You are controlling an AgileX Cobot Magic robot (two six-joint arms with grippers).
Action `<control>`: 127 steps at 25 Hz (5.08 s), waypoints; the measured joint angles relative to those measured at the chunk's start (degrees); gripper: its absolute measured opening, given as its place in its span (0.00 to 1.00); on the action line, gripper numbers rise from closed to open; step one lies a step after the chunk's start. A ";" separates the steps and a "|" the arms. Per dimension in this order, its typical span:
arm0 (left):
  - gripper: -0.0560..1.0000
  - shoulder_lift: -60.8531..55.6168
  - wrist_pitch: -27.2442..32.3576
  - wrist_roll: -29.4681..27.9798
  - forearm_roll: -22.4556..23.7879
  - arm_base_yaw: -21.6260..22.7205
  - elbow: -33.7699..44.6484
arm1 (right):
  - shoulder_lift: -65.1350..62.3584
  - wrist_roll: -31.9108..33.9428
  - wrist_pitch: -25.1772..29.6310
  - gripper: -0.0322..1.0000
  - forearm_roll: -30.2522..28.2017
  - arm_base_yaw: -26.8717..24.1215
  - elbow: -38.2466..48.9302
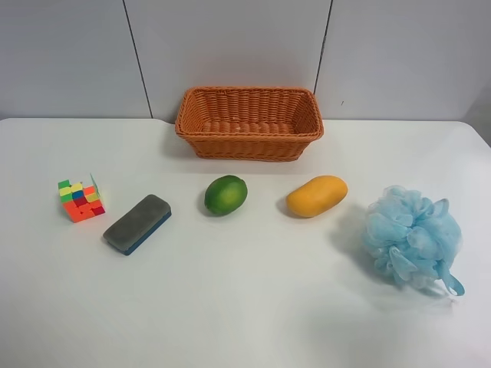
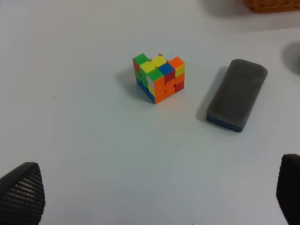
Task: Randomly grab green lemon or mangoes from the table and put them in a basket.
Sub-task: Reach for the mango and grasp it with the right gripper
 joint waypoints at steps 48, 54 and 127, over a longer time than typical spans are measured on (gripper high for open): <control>0.99 0.00 0.00 0.00 0.00 0.00 0.00 | 50.63 -15.65 0.49 0.99 4.06 0.19 -34.55; 0.99 0.00 0.00 0.00 0.00 0.00 0.00 | 72.08 -24.30 1.33 0.99 4.83 6.16 -45.72; 0.99 0.00 0.00 0.00 0.00 0.00 0.00 | 120.34 -59.30 -15.12 0.64 7.49 13.31 -49.08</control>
